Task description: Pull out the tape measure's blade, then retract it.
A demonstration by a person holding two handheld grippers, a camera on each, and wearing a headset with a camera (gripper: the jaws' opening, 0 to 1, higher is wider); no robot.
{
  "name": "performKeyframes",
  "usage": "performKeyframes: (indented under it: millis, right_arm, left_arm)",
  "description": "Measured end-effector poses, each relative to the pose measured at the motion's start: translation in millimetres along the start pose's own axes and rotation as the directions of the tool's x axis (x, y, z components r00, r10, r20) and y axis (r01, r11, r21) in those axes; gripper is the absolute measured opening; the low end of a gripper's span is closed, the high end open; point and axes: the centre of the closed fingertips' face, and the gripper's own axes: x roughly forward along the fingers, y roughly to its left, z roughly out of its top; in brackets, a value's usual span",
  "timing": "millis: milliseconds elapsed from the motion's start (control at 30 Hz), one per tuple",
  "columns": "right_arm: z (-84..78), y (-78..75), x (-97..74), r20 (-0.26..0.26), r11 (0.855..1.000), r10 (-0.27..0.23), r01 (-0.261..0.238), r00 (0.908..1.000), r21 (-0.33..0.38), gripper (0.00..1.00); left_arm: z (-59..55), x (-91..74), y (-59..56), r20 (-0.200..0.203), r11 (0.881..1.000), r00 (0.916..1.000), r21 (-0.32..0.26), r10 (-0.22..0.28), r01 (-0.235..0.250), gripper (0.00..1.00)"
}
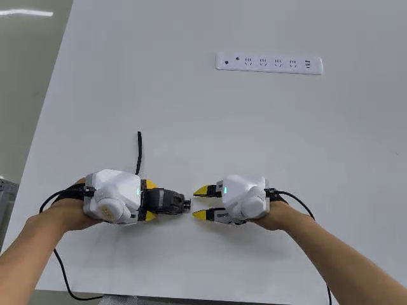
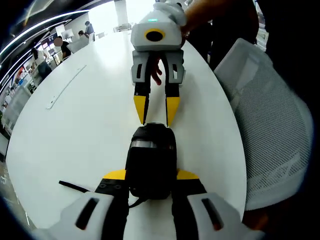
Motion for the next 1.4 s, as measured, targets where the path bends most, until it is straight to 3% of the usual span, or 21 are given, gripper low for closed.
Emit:
performKeyframes:
  millis: [467,800,1233,1400]
  right_arm:
    - [-1.2,6.6,17.6,-0.014,0.999,0.038,-0.038,0.9992,-0.007,0.17]
    - [2.3,5.7,18.5,-0.01,0.999,0.031,-0.031,0.9995,-0.034,0.14]
    - [3.3,3.9,20.9,-0.032,0.999,0.028,-0.028,0.9991,-0.015,0.12]
    - [10.8,5.6,18.3,-0.035,0.999,0.029,-0.03,0.999,-0.031,0.11]
  left_arm:
    - [0.1,-1.2,-0.7,0.006,1.0,1.0,-0.011,-0.006,0.006,0.29]
    - [2.8,-4.6,-2.5,0.015,1.0,0.9999,-0.021,-0.002,0.002,0.29]
    - [6.0,-6.0,-3.8,0.019,1.0,0.9998,-0.023,-0.006,0.006,0.29]
    - [4.9,-6.6,-3.4,0.018,1.0,0.9998,-0.026,-0.004,0.005,0.29]
